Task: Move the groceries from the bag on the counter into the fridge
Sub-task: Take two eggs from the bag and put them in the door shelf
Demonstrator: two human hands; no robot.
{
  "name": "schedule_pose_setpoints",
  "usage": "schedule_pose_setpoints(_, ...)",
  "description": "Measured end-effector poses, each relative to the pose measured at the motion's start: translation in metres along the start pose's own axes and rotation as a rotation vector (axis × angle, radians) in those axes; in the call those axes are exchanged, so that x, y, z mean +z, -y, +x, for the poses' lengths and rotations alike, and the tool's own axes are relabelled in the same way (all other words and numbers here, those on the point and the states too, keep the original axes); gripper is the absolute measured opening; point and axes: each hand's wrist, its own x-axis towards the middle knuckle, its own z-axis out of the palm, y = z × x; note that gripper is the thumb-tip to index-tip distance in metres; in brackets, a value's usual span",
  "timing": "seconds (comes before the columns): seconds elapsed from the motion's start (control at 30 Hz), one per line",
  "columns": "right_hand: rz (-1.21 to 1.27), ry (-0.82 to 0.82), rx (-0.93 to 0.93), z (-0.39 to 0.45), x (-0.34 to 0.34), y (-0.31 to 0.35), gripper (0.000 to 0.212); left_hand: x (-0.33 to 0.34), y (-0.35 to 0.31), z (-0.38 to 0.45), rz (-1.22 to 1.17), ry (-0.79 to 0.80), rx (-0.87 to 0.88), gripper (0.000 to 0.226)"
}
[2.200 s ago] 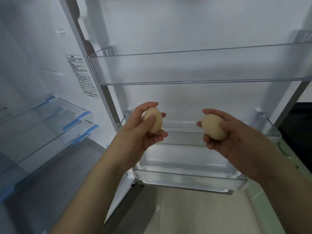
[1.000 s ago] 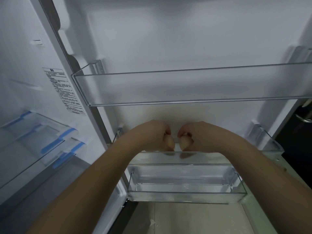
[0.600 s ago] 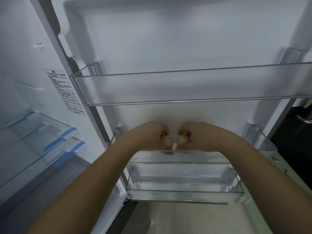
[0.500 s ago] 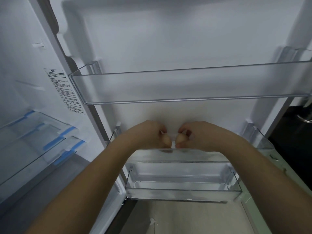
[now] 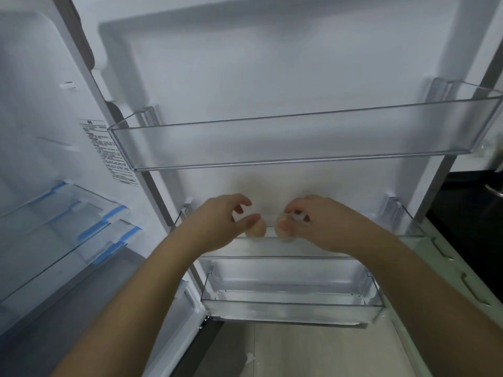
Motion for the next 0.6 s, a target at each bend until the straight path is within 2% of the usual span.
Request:
schedule_pose_setpoints(0.2,-0.048,-0.092,-0.055,-0.019,0.005,-0.001,0.047,0.014,-0.004,-0.027,0.125,-0.18,0.056,0.05)
schedule_pose_setpoints(0.3,-0.066,-0.157,-0.064,-0.028,0.01,0.002,0.048,0.025,-0.006,-0.04,0.2,-0.224,0.085,0.062)
schedule_pose_setpoints(0.37,-0.089,-0.19,-0.07,-0.034,0.013,0.002,0.051,0.031,-0.008,-0.047,0.256,-0.244,0.078,0.069)
schedule_pose_setpoints(0.6,-0.26,-0.302,-0.057,-0.059,0.024,0.007,0.058,0.039,-0.009,-0.071,0.402,-0.236,0.055,0.071)
